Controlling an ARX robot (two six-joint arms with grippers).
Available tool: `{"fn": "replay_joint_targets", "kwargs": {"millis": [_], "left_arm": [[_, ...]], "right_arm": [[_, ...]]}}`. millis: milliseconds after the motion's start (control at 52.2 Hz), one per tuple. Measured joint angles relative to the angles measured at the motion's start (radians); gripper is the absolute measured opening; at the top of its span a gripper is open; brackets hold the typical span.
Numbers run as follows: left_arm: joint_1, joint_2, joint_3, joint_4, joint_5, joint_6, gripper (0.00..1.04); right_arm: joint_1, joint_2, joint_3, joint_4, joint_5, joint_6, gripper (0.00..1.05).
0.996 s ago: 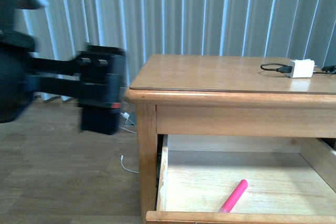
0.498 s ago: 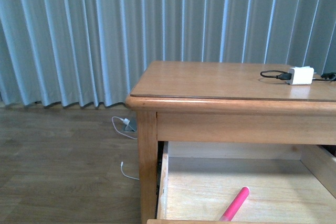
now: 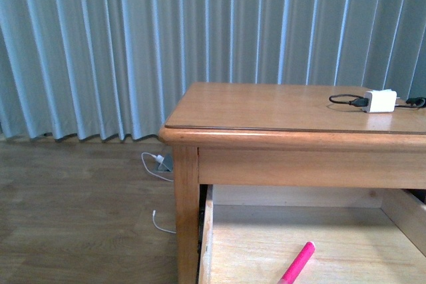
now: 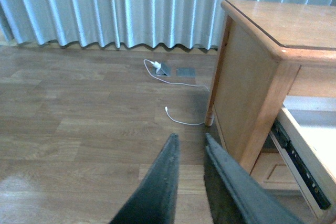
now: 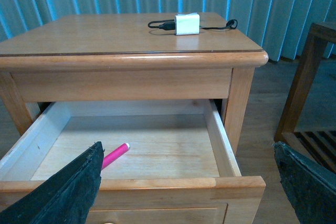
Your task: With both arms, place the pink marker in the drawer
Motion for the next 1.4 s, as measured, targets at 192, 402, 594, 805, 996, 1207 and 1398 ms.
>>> {"fn": "replay_joint_targets", "kwargs": {"millis": [192, 402, 594, 805, 996, 1207, 1398], "left_arm": [[0.009, -0.066, -0.039, -0.027, 0.009, 0.003, 0.04], [0.010, -0.160, -0.076, -0.082, 0.009, 0.003, 0.04], [0.010, -0.217, -0.095, -0.094, 0.009, 0.005, 0.04], [0.010, -0.405, -0.095, -0.287, 0.009, 0.006, 0.04], [0.010, -0.407, -0.095, -0.290, 0.009, 0.006, 0.04], [0.010, -0.407, -0.095, -0.290, 0.009, 0.006, 0.31], [0.010, -0.407, -0.095, -0.290, 0.009, 0.006, 0.65]], "right_arm": [[0.000, 0.000, 0.000, 0.000, 0.000, 0.000, 0.96], [0.000, 0.000, 0.000, 0.000, 0.000, 0.000, 0.96], [0.000, 0.000, 0.000, 0.000, 0.000, 0.000, 0.96], [0.000, 0.000, 0.000, 0.000, 0.000, 0.000, 0.96], [0.000, 0.000, 0.000, 0.000, 0.000, 0.000, 0.96], [0.009, 0.008, 0.008, -0.034, 0.030, 0.016, 0.96], [0.032, 0.159, 0.089, -0.397, -0.005, 0.141, 0.96]]}}
